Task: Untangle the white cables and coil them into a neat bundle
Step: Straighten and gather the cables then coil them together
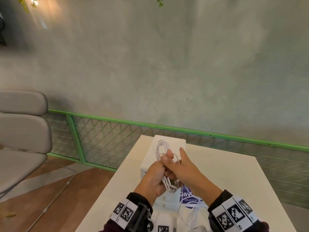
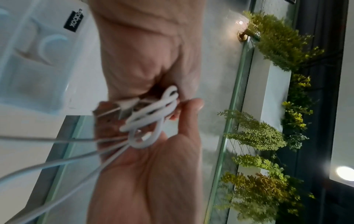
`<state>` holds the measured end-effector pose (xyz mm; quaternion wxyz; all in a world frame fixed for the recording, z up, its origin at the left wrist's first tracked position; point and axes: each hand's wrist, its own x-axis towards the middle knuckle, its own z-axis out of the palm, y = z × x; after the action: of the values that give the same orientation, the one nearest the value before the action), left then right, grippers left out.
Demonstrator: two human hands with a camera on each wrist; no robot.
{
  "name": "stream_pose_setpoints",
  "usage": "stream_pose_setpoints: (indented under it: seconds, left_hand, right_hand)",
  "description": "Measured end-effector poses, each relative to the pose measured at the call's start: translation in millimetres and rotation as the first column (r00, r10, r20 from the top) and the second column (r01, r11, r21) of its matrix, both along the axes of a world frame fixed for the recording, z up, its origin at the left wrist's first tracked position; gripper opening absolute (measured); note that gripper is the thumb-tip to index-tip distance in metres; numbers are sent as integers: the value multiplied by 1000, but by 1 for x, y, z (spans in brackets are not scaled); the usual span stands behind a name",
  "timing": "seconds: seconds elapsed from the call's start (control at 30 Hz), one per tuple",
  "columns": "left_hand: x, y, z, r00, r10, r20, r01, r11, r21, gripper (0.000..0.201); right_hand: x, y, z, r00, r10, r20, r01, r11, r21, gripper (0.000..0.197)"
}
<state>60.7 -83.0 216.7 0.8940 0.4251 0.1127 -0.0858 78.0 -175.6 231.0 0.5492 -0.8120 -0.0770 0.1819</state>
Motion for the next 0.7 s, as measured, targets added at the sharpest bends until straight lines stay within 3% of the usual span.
stream_pose_setpoints:
  seconds: [0.07,0.13,0.2,0.33,0.43,0.5,0.6,0.7]
  left_hand:
    - [2,6,-1,1000,25,4,-25,999,34,46]
    - [5,12,-4,999,37,-4,-37,997,73,44]
    - [8,14,-6,998,64,-8,-63,993,96,39]
    - [8,16,-2,995,74,65,-83,986,148,41]
    - [6,16,0,992,57,110,-71,989,131,40]
    - [7,16,-1,987,23,162,-39,995,95,39]
    - [6,13,-1,985,16,174,-34,994,104,37]
    - [4,8,0,991,29,131,-50,985,166,36]
  right_hand:
    - [-4,-2,-2,984,142,-111,-136,989,55,82]
    - [-7,-6,-1,955,278,-100,-273,960,63,50]
    - [-5,-8,-4,948,309,-80,-303,949,83,28]
    - [-4,-6,-9,973,230,-21,-229,973,27,27]
    - [-1,-12,-8,981,149,-126,-129,980,153,45]
    - [0,-16,-4,981,107,-161,-73,976,204,46]
    - [5,-18,2,1000,-1,21,-3,986,167,29]
    - [7,-15,3,962,-30,271,23,999,30,19]
